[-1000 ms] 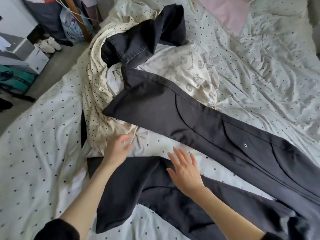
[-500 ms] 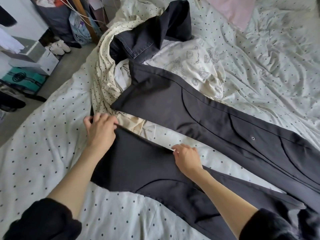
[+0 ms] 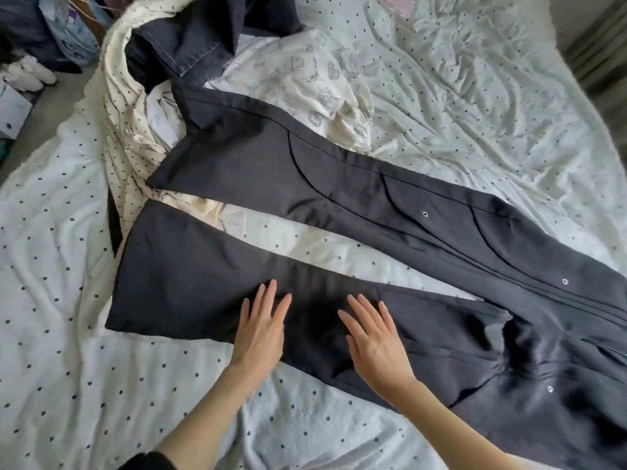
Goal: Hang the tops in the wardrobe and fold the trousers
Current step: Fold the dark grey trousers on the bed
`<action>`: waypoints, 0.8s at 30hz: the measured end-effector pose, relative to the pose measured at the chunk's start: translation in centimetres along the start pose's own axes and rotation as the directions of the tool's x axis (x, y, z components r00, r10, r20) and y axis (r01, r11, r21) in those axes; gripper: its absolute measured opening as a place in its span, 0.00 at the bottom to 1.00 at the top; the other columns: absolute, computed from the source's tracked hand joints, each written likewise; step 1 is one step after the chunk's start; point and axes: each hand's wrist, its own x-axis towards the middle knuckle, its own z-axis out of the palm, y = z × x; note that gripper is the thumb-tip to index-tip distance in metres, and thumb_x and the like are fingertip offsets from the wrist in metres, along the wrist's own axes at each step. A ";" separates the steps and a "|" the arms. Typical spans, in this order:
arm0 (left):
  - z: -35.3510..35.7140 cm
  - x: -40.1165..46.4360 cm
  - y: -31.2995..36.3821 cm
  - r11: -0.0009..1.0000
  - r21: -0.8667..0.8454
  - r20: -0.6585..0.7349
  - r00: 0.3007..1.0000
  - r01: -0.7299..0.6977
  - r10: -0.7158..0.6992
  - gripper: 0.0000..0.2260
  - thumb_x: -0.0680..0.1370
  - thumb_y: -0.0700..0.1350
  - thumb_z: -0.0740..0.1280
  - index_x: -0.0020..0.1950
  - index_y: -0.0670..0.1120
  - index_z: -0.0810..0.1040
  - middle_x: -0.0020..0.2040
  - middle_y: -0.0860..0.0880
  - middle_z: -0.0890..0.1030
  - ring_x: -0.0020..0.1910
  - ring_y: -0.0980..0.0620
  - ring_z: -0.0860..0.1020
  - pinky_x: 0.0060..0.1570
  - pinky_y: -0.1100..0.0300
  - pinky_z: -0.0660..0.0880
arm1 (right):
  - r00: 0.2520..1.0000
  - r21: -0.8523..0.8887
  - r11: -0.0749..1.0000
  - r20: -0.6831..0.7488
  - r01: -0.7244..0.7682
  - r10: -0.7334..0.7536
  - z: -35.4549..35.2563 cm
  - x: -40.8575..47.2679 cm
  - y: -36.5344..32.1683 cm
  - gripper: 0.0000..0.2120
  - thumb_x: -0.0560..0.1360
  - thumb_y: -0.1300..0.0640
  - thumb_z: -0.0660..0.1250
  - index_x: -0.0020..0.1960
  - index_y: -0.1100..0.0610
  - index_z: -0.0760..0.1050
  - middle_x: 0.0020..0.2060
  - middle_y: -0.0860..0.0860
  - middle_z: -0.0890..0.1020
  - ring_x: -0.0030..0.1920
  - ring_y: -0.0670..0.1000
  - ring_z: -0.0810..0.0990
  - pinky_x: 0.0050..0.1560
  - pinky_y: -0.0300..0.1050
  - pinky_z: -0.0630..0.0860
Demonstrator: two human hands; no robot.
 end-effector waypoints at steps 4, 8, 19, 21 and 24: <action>1.6 -2.3 6.2 0.972 -0.076 0.008 0.974 -0.224 0.225 0.31 0.65 0.45 0.78 0.66 0.45 0.72 0.68 0.39 0.72 0.64 0.41 0.74 0.58 0.43 0.73 | 0.994 0.009 0.994 0.012 -0.106 0.106 -0.9 -5.7 3.7 0.20 0.75 0.55 0.55 0.63 0.57 0.75 0.66 0.57 0.74 0.68 0.55 0.68 0.67 0.56 0.60; 3.0 -3.9 12.2 0.901 -0.040 0.030 0.900 -0.433 0.434 0.38 0.60 0.52 0.80 0.67 0.51 0.70 0.71 0.42 0.68 0.69 0.43 0.66 0.62 0.41 0.69 | 0.967 -0.007 0.968 0.015 -0.252 0.253 -1.7 -12.8 8.9 0.23 0.74 0.52 0.55 0.68 0.56 0.67 0.68 0.57 0.71 0.69 0.54 0.65 0.67 0.55 0.60; 5.4 -5.0 22.0 0.900 0.211 -0.017 0.919 -0.382 0.394 0.35 0.58 0.33 0.76 0.65 0.46 0.76 0.69 0.41 0.71 0.67 0.38 0.70 0.60 0.33 0.67 | 0.916 -0.195 0.897 -0.017 -0.396 0.400 0.9 -29.5 22.7 0.35 0.60 0.65 0.72 0.66 0.59 0.68 0.61 0.59 0.78 0.64 0.57 0.69 0.62 0.58 0.62; 4.8 -4.9 21.4 0.928 0.157 -0.153 0.920 -0.337 0.360 0.19 0.67 0.31 0.65 0.55 0.42 0.81 0.60 0.41 0.79 0.59 0.40 0.77 0.54 0.42 0.75 | 0.922 -0.171 0.906 -0.079 -0.386 0.378 0.2 -29.0 23.8 0.25 0.61 0.68 0.68 0.58 0.61 0.76 0.53 0.58 0.82 0.54 0.59 0.78 0.53 0.56 0.74; 2.6 -4.7 21.8 0.974 0.035 -0.240 0.944 -0.225 0.227 0.13 0.67 0.28 0.65 0.47 0.40 0.81 0.42 0.44 0.80 0.41 0.41 0.78 0.37 0.50 0.76 | 0.895 -0.125 0.887 -0.076 -0.445 0.439 -2.6 -28.2 25.0 0.20 0.53 0.70 0.76 0.43 0.60 0.81 0.35 0.54 0.81 0.34 0.58 0.80 0.33 0.48 0.76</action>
